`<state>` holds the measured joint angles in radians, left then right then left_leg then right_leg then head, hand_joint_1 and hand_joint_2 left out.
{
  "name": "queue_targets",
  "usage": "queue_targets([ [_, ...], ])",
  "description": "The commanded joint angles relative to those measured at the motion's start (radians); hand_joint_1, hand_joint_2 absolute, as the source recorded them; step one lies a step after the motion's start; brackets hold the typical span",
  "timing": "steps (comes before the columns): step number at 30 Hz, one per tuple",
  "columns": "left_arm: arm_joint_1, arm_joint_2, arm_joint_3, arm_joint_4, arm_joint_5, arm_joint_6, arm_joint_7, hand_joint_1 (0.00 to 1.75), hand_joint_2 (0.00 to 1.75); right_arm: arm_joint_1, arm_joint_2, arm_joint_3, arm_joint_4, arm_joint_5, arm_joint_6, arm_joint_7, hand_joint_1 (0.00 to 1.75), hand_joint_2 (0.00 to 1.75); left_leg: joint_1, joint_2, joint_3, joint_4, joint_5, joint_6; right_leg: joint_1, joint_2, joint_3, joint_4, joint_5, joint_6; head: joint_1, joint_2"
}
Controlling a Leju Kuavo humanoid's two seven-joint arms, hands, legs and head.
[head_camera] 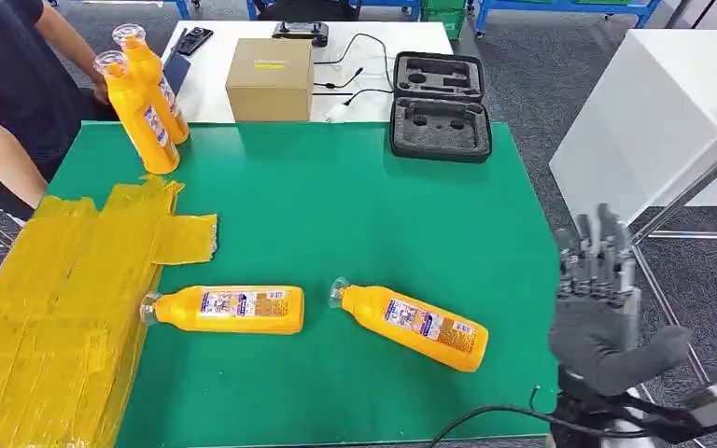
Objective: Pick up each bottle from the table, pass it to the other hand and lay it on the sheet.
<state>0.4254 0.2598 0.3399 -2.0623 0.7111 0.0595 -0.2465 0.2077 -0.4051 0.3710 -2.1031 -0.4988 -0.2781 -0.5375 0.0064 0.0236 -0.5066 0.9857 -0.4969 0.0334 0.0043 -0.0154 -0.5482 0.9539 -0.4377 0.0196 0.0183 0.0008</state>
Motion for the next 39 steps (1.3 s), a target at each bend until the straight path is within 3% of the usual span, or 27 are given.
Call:
queue_targets([
  [1, 0.03, 0.0, -0.058, 0.012, -0.012, 0.002, -0.011, 0.0, 0.0, -0.026, -0.015, 0.177, 0.074, 0.014, 0.019, -0.009, 0.0, 0.0, -0.001, -0.002, 0.002, -0.002, 0.0, -0.001, -0.001, 0.001, 0.001, -0.001, 0.0, 0.0, 0.0, 0.0],
  [3, 0.052, -0.025, -0.037, -0.005, -0.018, -0.001, -0.009, 0.0, 0.0, -0.019, -0.051, 0.184, 0.088, 0.12, -0.025, 0.113, 0.0, 0.0, -0.002, -0.002, 0.003, -0.003, 0.0, -0.002, -0.003, 0.001, 0.002, -0.001, -0.001, 0.0, 0.0, 0.0],
  [5, 0.083, -0.045, -0.024, -0.019, -0.021, -0.01, -0.006, 0.0, 0.0, -0.017, -0.056, 0.185, 0.128, 0.133, 0.014, 0.146, 0.0, 0.0, -0.003, 0.0, 0.003, -0.003, -0.001, -0.001, -0.004, 0.003, 0.001, -0.001, 0.0, 0.0, 0.0, 0.0],
  [7, 0.118, -0.083, 0.001, -0.056, -0.026, -0.014, -0.003, 0.0, 0.0, -0.045, -0.004, 0.202, 0.181, 0.205, 0.029, 0.183, 0.0, 0.0, -0.003, 0.0, 0.002, -0.003, -0.001, -0.001, -0.004, 0.004, 0.002, -0.002, 0.0, 0.0, 0.001, 0.0],
  [8, 0.128, -0.099, 0.013, -0.074, -0.034, -0.02, 0.001, 0.0, 0.0, -0.061, 0.034, 0.207, 0.193, 0.274, 0.022, 0.224, 0.0, 1.75, -0.002, 0.001, 0.001, -0.002, -0.001, -0.001, -0.003, 0.004, 0.001, -0.002, 0.001, 0.0, 0.0, 0.0],
  [11, 0.139, -0.145, 0.057, -0.122, -0.052, -0.048, 0.045, 0.0, 0.0, -0.101, 0.117, 0.198, 0.204, 0.744, -0.072, 0.514, 0.0, 1.75, -0.002, 0.003, 0.001, -0.002, -0.001, -0.002, -0.003, 0.006, 0.0, -0.002, 0.001, -0.001, 0.001, 0.0],
  [12, 0.143, -0.156, 0.066, -0.131, -0.055, -0.055, 0.055, 0.0, 0.0, -0.1, 0.123, 0.191, 0.203, 0.815, -0.069, 0.563, 0.0, 1.75, -0.003, 0.003, 0.001, -0.003, -0.001, -0.002, -0.004, 0.007, 0.0, -0.001, 0.001, -0.001, 0.001, 0.0],
  [16, 0.144, -0.167, 0.074, -0.136, -0.058, -0.064, 0.063, 0.0, 0.0, -0.088, 0.121, 0.171, 0.196, 0.82, -0.061, 0.563, 0.0, 1.75, -0.004, 0.0, 0.001, -0.003, 0.0, -0.002, -0.004, 0.004, 0.0, -0.001, 0.0, -0.001, 0.0, 0.0],
  [17, 0.141, -0.166, 0.075, -0.132, -0.06, -0.07, 0.067, 0.0, 0.0, -0.085, 0.114, 0.164, 0.204, 0.897, -0.066, 0.594, 0.0, 1.75, -0.003, -0.001, 0.0, -0.002, 0.0, -0.002, -0.004, 0.002, 0.0, -0.001, 0.0, -0.001, 0.001, 0.0],
  [18, 0.136, -0.175, 0.082, -0.133, -0.062, -0.079, 0.07, 0.0, 0.0, -0.08, 0.121, 0.148, 0.214, 1.121, -0.093, 0.684, 0.0, 1.75, -0.004, -0.001, 0.0, -0.003, 0.0, -0.002, -0.004, 0.002, 0.0, -0.001, 0.0, -0.001, 0.0, 0.0],
  [23, 0.119, -0.166, 0.076, -0.116, -0.065, -0.101, 0.099, 0.0, 0.0, -0.067, 0.14, 0.147, 0.27, 1.409, -0.057, 0.829, 0.0, 1.75, -0.003, -0.002, 0.0, -0.002, 0.0, -0.001, -0.004, 0.002, 0.0, -0.001, 0.0, 0.0, 0.0, 0.0],
  [30, 0.092, -0.151, 0.056, -0.099, -0.061, -0.083, 0.094, 0.0, 0.0, -0.092, 0.141, 0.175, 0.342, 1.472, -0.056, 0.86, 0.0, 1.75, -0.003, -0.003, 0.0, -0.002, 0.0, -0.001, -0.004, 0.001, 0.0, -0.001, 0.0, 0.0, 0.001, 0.0],
  [39, 0.097, -0.153, 0.059, -0.074, -0.059, -0.094, 0.086, 0.0, 0.0, -0.095, 0.037, 0.26, 0.426, 1.431, -0.018, 0.957, 0.0, 1.75, -0.004, -0.005, 0.001, -0.003, 0.0, -0.001, -0.004, 0.0, 0.001, -0.002, 0.0, 0.0, 0.001, 0.0],
])
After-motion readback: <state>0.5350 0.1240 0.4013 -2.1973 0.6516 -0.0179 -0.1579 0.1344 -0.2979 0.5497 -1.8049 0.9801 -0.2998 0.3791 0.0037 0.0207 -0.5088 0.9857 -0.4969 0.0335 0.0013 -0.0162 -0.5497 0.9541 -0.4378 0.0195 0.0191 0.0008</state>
